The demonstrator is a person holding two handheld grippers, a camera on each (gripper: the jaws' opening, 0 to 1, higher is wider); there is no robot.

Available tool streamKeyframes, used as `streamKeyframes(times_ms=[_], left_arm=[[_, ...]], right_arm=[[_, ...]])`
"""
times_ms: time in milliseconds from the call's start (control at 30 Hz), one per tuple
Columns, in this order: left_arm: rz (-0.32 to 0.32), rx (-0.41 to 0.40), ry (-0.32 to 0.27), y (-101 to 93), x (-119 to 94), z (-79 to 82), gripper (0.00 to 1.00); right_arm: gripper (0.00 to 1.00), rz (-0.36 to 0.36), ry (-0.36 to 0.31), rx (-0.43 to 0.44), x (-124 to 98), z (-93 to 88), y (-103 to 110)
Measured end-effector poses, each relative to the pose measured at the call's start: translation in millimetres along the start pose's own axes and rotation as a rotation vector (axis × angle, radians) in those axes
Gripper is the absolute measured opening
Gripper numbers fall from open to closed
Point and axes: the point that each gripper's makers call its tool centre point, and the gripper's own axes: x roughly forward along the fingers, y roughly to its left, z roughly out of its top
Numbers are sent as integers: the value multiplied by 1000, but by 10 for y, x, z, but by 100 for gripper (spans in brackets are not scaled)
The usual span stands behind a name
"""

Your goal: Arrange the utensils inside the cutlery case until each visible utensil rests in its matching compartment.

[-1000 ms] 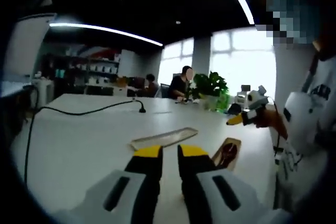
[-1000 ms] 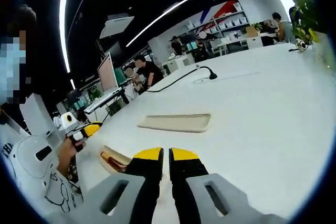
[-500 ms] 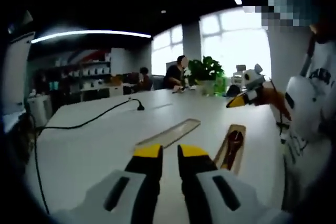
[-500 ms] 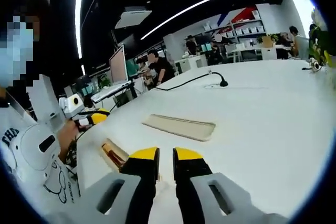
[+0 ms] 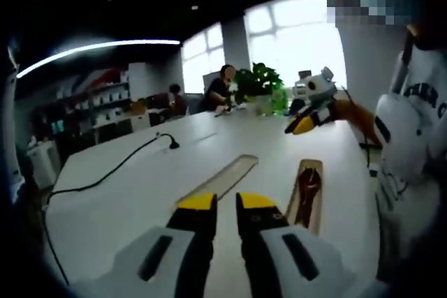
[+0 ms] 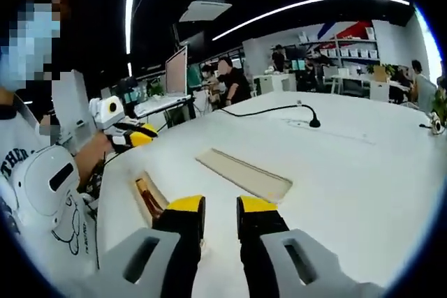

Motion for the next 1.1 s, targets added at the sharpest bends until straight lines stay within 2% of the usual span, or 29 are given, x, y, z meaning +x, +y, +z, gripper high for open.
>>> streamKeyframes(times_ms=[100,267,467,567,667,800,867,967,1033,1100], left_arm=[[-6,43,12,3,31,-10,13],[-5,81,34,38,90,-27,18],[-20,82,70,189,142,-27,18],[-29,129,111,248,176,-39,18],[-42,131,131,327,221,-42,18],[-54,110,182,453,275,-112,18],[-53,100,199,503,299,-133,18],[-52,38,256,557,315,-216,16],[-61,41,270,585,354,-225,16],[-88,87,325,598,367,-276,17]], right_arm=[[24,-5,13,-55,23,31,-63],[22,5,57,-101,74,26,-124],[34,4,98,-167,162,19,-291],[35,0,121,-176,191,-13,-379],[32,-10,118,-122,204,-13,-470],[21,-26,67,45,220,45,-615],[17,-41,68,108,239,25,-689],[15,-47,84,149,278,-19,-767],[15,-38,104,156,317,-52,-781],[16,-21,151,107,340,-97,-770]])
